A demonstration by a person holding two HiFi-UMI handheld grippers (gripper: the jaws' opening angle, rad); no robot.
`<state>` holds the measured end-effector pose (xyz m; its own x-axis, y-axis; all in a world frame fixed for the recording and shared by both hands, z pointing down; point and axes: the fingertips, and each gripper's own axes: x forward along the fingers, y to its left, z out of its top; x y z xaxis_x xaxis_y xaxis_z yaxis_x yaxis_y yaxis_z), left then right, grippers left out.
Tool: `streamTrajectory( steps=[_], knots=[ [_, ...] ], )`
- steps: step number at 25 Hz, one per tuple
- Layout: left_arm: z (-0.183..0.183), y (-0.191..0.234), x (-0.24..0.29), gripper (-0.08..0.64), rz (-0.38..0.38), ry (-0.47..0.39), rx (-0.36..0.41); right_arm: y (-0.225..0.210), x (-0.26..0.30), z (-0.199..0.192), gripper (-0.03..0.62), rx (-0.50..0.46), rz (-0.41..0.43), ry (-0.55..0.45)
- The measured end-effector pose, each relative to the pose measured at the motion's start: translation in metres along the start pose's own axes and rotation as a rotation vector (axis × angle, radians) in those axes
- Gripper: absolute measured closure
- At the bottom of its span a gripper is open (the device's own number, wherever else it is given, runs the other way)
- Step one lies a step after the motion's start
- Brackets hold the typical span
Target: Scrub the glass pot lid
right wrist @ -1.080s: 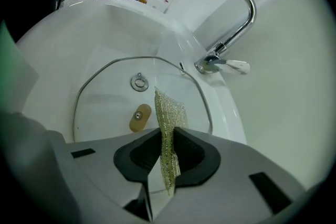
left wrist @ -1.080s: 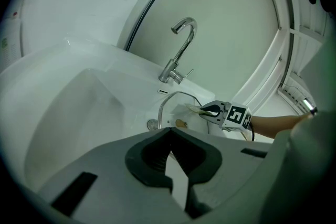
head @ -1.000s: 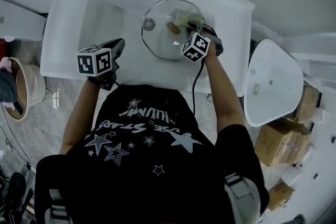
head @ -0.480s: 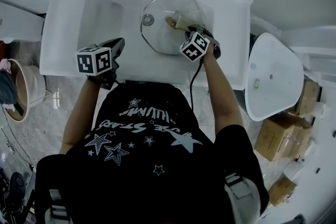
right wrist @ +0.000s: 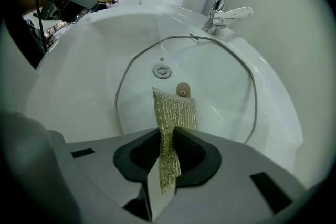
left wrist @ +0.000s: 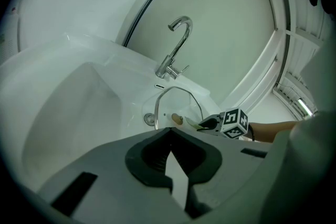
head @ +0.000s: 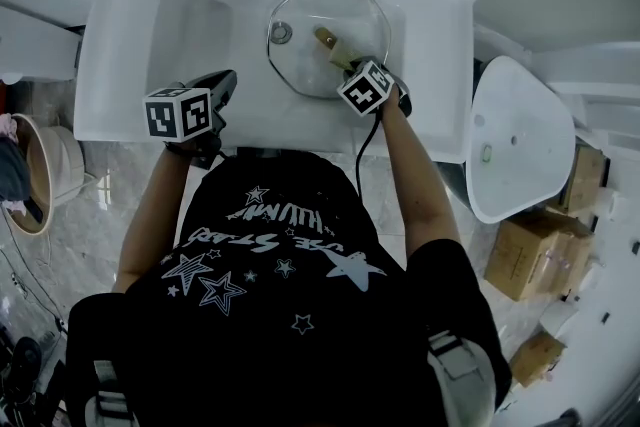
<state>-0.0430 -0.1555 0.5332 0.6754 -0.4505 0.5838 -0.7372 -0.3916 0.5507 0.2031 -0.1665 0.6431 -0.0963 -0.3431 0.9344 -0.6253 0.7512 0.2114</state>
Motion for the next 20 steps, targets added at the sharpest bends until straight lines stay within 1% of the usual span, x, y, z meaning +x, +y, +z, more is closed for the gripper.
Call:
streamTrajectory(
  steps=[3,11,17,20],
  knots=[
    [-0.002,0.002,-0.004,0.552,-0.001,0.001,0.003,0.014,0.000,-0.002,0.517,0.021,0.056,0.024],
    [-0.005,0.009,-0.011,0.552,-0.009,0.007,0.002,0.046,0.003,-0.001,0.515,0.026,0.173,0.080],
    [-0.003,0.018,-0.015,0.552,-0.017,0.012,0.004,0.064,0.008,0.005,0.514,0.015,0.225,0.106],
    [-0.002,0.023,-0.018,0.552,-0.023,0.017,0.007,0.072,0.011,0.004,0.512,0.036,0.246,0.125]
  ],
)
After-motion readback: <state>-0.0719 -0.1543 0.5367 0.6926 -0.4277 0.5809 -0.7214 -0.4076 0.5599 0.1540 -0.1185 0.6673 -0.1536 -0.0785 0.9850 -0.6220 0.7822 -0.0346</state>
